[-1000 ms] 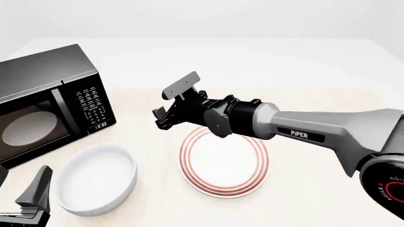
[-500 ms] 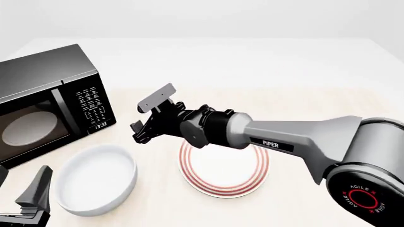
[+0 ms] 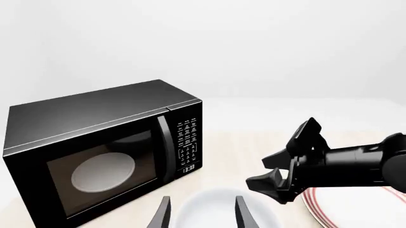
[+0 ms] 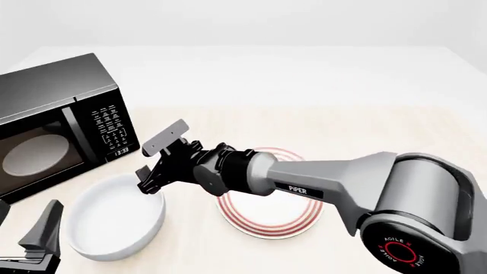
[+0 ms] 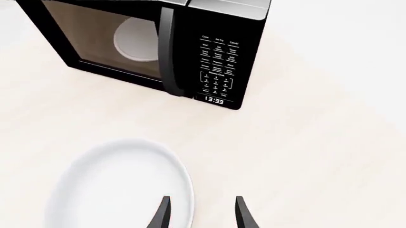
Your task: Put the white bowl to the right of the plate.
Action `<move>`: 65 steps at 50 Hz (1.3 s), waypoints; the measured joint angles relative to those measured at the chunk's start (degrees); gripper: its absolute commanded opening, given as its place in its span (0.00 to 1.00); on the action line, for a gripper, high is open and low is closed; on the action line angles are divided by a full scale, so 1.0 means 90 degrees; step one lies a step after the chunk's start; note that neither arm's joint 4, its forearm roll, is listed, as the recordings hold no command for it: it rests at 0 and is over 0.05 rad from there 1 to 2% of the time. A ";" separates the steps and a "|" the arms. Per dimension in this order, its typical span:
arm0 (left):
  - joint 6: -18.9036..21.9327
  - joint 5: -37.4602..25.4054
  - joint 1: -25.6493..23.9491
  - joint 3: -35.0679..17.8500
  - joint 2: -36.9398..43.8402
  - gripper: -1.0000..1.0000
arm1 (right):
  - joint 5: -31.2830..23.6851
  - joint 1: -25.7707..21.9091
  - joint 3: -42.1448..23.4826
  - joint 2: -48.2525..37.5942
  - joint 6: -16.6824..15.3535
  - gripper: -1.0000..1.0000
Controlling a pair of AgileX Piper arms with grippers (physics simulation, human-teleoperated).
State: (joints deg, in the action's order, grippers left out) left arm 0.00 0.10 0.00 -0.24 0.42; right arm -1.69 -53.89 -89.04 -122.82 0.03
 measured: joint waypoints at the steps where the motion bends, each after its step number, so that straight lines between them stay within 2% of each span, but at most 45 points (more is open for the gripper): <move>1: 0.0000 0.0000 0.0000 0.0000 0.0000 1.00 | -0.0005 -0.0017 -0.0014 -0.0022 0.0013 1.00; 28: 0.0000 0.0000 0.0000 0.0000 0.0000 1.00 | 0.0076 -0.0313 -0.0091 -0.0538 0.0549 1.00; 39: 0.0000 0.0000 0.0000 0.0000 0.0000 1.00 | 0.0134 -0.0329 -0.0087 -0.0718 0.0711 1.00; 52: 0.0000 0.0000 0.0000 0.0000 0.0000 1.00 | 0.0341 -0.0291 -0.0003 -0.0907 0.1086 1.00; 65: 0.0000 0.0000 0.0000 0.0000 0.0000 1.00 | 0.0488 -0.0256 0.0037 -0.0931 0.1246 1.00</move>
State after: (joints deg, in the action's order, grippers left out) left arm 0.00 0.10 0.00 -0.24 0.42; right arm 2.70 -56.20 -88.71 -131.20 11.25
